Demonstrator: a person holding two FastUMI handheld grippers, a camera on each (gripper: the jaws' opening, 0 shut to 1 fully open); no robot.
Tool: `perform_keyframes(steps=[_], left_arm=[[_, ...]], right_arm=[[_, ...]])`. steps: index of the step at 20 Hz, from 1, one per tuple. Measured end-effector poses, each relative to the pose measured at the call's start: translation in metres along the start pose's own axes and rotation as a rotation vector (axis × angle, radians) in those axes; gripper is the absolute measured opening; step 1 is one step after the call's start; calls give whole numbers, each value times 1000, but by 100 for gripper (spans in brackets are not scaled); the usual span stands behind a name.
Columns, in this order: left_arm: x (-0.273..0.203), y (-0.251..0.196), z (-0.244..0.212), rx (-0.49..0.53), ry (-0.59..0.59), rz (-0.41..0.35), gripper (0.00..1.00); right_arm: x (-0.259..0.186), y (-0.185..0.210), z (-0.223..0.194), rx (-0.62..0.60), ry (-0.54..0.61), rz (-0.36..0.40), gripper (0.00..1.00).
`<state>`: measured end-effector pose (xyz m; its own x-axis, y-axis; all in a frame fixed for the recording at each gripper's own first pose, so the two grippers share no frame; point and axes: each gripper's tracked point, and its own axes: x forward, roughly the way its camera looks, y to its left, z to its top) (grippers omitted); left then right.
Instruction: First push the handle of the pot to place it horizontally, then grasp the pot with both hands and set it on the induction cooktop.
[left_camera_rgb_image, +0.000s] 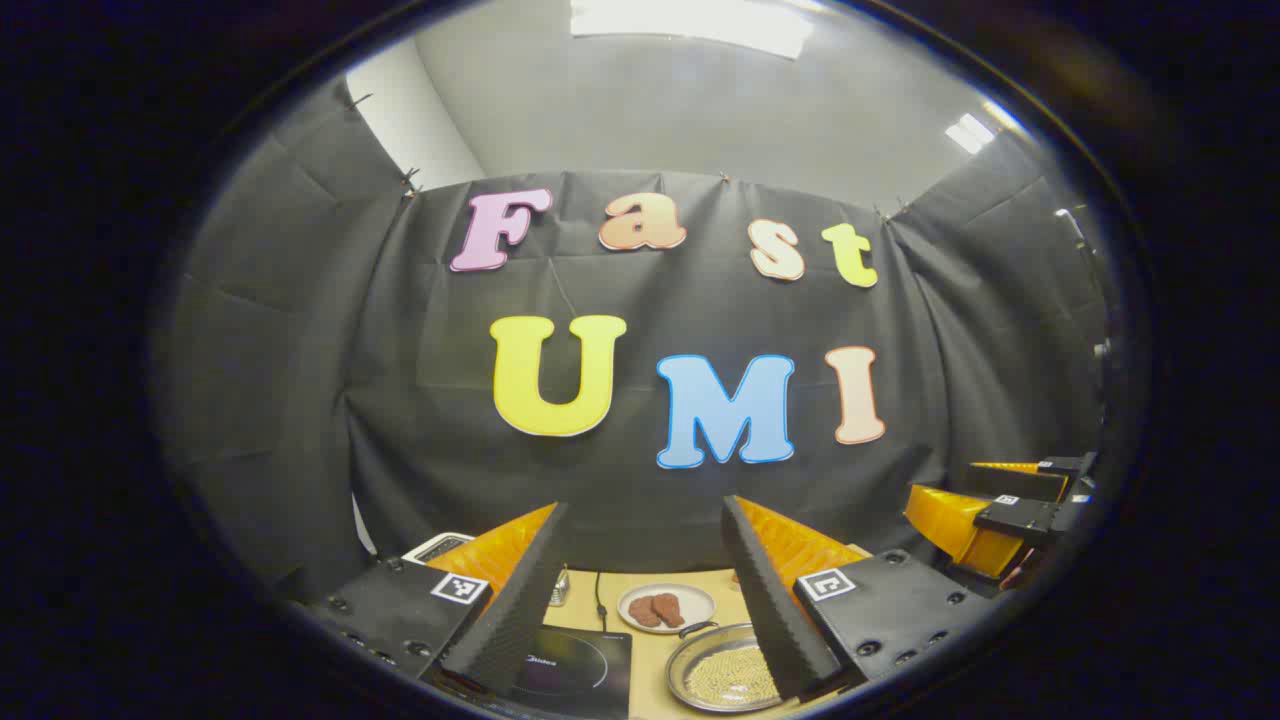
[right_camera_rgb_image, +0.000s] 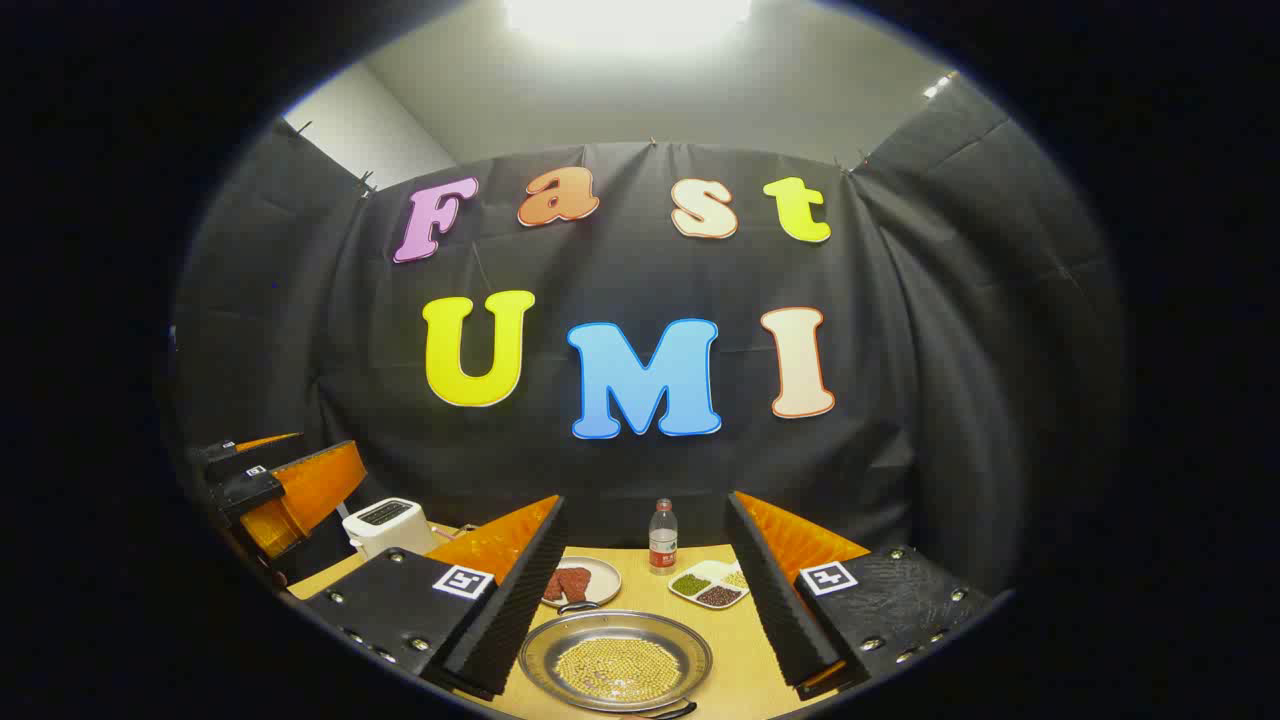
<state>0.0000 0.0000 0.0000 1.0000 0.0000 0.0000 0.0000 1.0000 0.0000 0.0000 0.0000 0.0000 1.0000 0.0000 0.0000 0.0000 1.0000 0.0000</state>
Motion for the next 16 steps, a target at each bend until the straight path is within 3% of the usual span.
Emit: perform_keyframes(steps=[6,16], left_arm=[[11,1,-4,-14,4,-40,99],[17,9,-14,-34,34,-30,95]], right_arm=[[7,-1,-3,20,6,-36,96],[14,-7,-10,4,29,-41,96]])
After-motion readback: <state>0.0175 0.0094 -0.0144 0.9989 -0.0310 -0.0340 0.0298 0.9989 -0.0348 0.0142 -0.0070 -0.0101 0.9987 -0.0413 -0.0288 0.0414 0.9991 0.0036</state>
